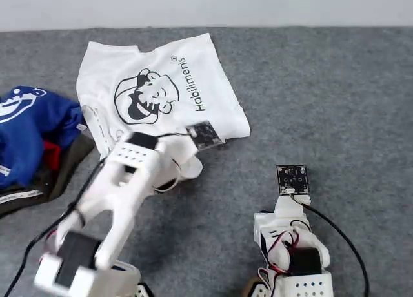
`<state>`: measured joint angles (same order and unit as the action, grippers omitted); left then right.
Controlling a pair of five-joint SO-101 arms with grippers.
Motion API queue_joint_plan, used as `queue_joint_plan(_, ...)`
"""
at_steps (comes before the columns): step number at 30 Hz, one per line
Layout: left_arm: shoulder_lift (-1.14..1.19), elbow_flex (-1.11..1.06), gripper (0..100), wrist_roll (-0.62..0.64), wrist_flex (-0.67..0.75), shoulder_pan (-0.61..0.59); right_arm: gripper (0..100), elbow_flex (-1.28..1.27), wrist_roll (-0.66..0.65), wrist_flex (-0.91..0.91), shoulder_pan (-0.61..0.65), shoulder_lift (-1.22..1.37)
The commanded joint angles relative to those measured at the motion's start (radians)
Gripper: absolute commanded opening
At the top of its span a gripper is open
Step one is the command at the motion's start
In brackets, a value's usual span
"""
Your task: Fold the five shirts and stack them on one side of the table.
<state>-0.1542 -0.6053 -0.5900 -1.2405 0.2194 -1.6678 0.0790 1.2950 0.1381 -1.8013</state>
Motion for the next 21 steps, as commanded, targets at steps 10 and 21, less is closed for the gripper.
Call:
queue_joint_plan(10, -0.454, 0.031, 1, 0.083, -0.236, -0.144, 0.9, -0.015, 0.003, 0.008, 0.005, -0.010)
queue_joint_plan(21, -0.463, 0.170, 1, 0.143, -0.491, -0.419, 0.9, -0.015, 0.003, 0.008, 0.008, -0.012)
